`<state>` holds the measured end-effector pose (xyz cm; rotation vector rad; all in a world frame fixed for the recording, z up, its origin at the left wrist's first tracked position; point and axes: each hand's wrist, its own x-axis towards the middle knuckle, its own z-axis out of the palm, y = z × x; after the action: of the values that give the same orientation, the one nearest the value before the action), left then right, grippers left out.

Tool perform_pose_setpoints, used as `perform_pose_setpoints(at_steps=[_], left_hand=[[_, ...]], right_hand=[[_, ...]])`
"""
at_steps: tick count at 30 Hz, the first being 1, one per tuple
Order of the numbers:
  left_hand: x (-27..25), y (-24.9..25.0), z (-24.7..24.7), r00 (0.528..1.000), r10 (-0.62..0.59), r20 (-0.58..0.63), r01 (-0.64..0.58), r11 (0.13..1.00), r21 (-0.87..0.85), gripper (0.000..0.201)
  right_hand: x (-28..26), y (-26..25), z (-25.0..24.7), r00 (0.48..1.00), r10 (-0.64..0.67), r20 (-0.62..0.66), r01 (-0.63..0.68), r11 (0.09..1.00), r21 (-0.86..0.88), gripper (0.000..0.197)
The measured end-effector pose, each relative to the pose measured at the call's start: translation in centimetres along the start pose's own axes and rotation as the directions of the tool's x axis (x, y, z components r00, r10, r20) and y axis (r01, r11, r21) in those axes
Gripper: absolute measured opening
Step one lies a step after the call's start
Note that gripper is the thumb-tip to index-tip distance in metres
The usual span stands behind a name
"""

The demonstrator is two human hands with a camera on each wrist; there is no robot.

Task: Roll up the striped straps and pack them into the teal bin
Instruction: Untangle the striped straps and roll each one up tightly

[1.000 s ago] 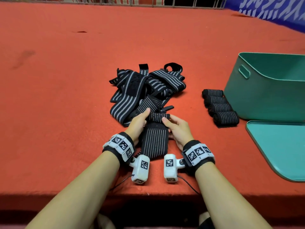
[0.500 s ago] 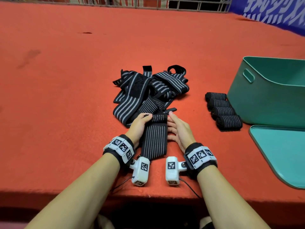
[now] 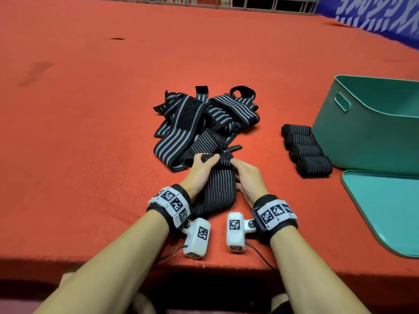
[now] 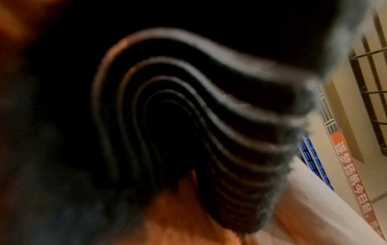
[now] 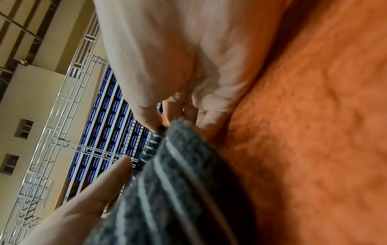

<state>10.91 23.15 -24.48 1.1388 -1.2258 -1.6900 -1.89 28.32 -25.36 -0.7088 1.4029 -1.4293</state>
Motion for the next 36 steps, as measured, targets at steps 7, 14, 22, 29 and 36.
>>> perform_pose_setpoints(at_steps=[7,14,22,29,36], left_hand=[[-0.2,0.0,-1.0,1.0,-0.007,0.007,0.007,1.0,-0.013,0.022],[-0.5,-0.2,-1.8,0.997,0.073,0.036,-0.076,0.994,0.083,0.022],[-1.0,0.5,-1.6,0.998,-0.006,0.068,0.009,0.999,-0.033,0.028],[-1.0,0.8,-0.5,0.997,0.056,0.06,-0.061,0.994,0.093,0.032],[-0.8,0.9,0.9,0.983,0.182,0.024,-0.182,0.951,0.249,0.027]], right_hand=[[0.1,0.3,0.1,0.999,-0.035,0.042,0.039,0.994,-0.105,0.026],[0.0,0.4,0.0,0.991,-0.106,0.086,0.11,0.993,-0.042,0.021],[-0.4,0.6,-0.1,0.987,-0.161,-0.014,0.161,0.986,0.047,0.028],[-0.6,1.2,-0.3,0.978,-0.205,-0.03,0.206,0.958,0.198,0.036],[-0.9,0.7,-1.1,0.989,-0.15,0.001,0.142,0.938,0.317,0.044]])
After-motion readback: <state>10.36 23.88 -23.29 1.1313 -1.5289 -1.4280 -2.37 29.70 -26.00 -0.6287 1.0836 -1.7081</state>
